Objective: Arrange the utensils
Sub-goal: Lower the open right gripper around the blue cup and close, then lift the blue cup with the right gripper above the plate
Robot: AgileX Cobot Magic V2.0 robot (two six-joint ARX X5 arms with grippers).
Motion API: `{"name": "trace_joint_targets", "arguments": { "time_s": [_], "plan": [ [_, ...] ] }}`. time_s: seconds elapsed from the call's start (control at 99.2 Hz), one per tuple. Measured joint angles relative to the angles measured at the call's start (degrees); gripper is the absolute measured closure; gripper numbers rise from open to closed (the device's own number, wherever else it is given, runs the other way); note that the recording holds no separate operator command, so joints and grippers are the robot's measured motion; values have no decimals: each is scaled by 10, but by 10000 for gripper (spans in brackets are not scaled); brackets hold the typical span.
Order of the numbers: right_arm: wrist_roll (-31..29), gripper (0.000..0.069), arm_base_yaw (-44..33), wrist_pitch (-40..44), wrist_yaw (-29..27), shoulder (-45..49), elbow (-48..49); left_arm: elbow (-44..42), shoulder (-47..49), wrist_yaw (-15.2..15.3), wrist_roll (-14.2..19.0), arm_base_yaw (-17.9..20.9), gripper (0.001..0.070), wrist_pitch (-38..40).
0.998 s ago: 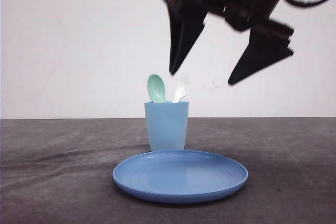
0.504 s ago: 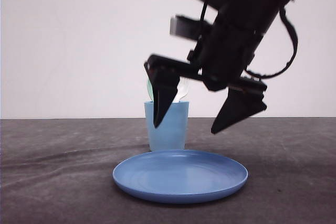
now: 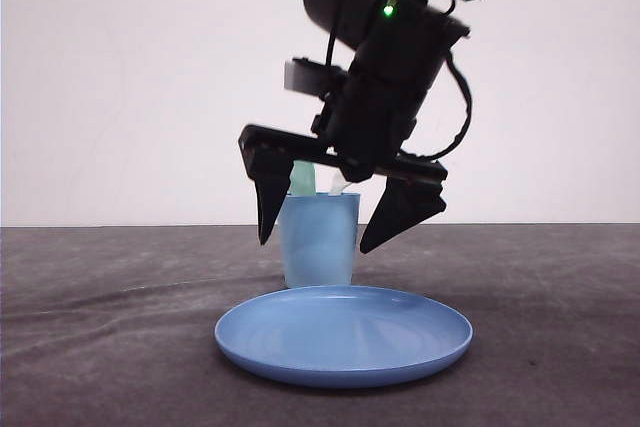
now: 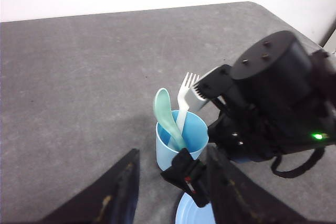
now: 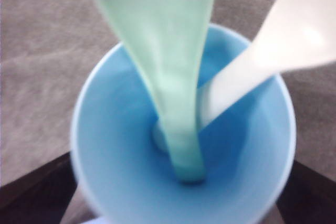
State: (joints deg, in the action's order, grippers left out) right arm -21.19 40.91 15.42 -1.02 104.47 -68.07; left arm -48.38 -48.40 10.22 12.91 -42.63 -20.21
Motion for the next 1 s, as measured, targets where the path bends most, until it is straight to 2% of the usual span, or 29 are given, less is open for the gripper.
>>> {"name": "trace_joint_targets", "arguments": {
  "time_s": [0.322, 0.383, 0.484, 0.544, 0.816, 0.998],
  "plan": [
    [4, 15, -12, 2, 1, 33, -38, 0, 0, 0, 0, 0, 480, 0],
    [4, 57, -12, 2, 2, 33, -40, 0, 0, 0, 0, 0, 480, 0],
    [7, 189, -12, 3, 2, 33, -40, 0, 0, 0, 0, 0, 480, 0],
    [13, 229, -12, 5, -1, 33, -41, 0, 0, 0, 0, 0, 480, 0],
    [30, 267, -12, 39, -18, 22, -43, 0, 0, 0, 0, 0, 480, 0],
    [55, 267, -8, 83, -22, -72, -43, 0, 0, 0, 0, 0, 480, 0]
  ]
}}
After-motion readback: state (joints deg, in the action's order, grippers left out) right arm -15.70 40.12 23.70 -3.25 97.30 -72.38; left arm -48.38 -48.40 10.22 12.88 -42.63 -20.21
